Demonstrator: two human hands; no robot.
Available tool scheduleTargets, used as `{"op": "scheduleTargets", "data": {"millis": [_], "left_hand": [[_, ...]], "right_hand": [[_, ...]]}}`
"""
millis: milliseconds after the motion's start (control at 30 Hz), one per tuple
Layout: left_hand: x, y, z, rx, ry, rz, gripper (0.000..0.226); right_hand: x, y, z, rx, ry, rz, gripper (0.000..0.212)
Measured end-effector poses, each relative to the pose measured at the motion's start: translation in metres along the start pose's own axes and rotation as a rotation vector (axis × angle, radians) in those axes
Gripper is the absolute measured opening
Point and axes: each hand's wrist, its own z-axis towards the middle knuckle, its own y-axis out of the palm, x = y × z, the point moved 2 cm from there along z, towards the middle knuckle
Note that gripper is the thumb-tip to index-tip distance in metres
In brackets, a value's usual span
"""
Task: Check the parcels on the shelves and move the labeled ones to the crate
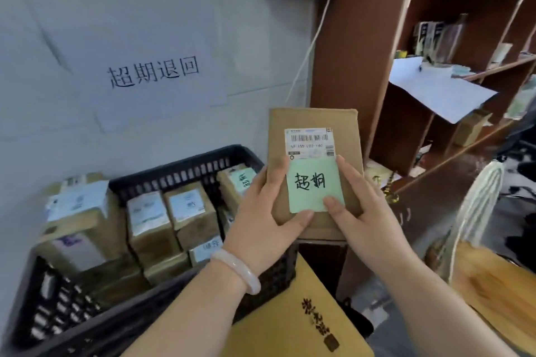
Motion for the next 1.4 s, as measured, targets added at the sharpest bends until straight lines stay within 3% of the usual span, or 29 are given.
{"op": "scheduleTargets", "data": {"millis": [167, 400, 600, 867, 1067, 1233, 1367, 1400], "left_hand": [[-0.043, -0.061, -0.011, 0.044, -0.124, 0.048, 0.086], [-0.081, -0.092, -0.026, 0.142, -0.287, -0.052, 0.087], [-0.096, -0.106, -0.021, 0.278, -0.4, -0.133, 0.086], [-0.11, -0.108, -0.02, 0.287, -0.506, -0.143, 0.094], [-0.116, -0.112, -0.025, 0.257, -0.572, -0.157, 0.088], [-0.128, -0.139, -0.022, 0.209, -0.586, -0.2, 0.081], [-0.13, -0.152, -0.021, 0.064, -0.57, -0.152, 0.081], [-0.13, -0.154, -0.019, 0.032, -0.571, -0.13, 0.08]], "right_hand": [[-0.029, 0.069, 0.018, -0.163, -0.01, 0.066, 0.059], [-0.052, 0.115, 0.064, -0.4, -0.004, 0.088, 0.057], [-0.052, 0.143, 0.082, -0.484, -0.027, 0.117, 0.059], [-0.031, 0.152, 0.098, -0.608, 0.106, 0.33, 0.078], [-0.019, 0.159, 0.104, -0.596, 0.199, 0.315, 0.088], [-0.019, 0.165, 0.124, -0.488, 0.232, 0.309, 0.072], [-0.017, 0.17, 0.15, -0.464, 0.309, 0.518, 0.09], [-0.016, 0.172, 0.154, -0.489, 0.334, 0.56, 0.085]]}}
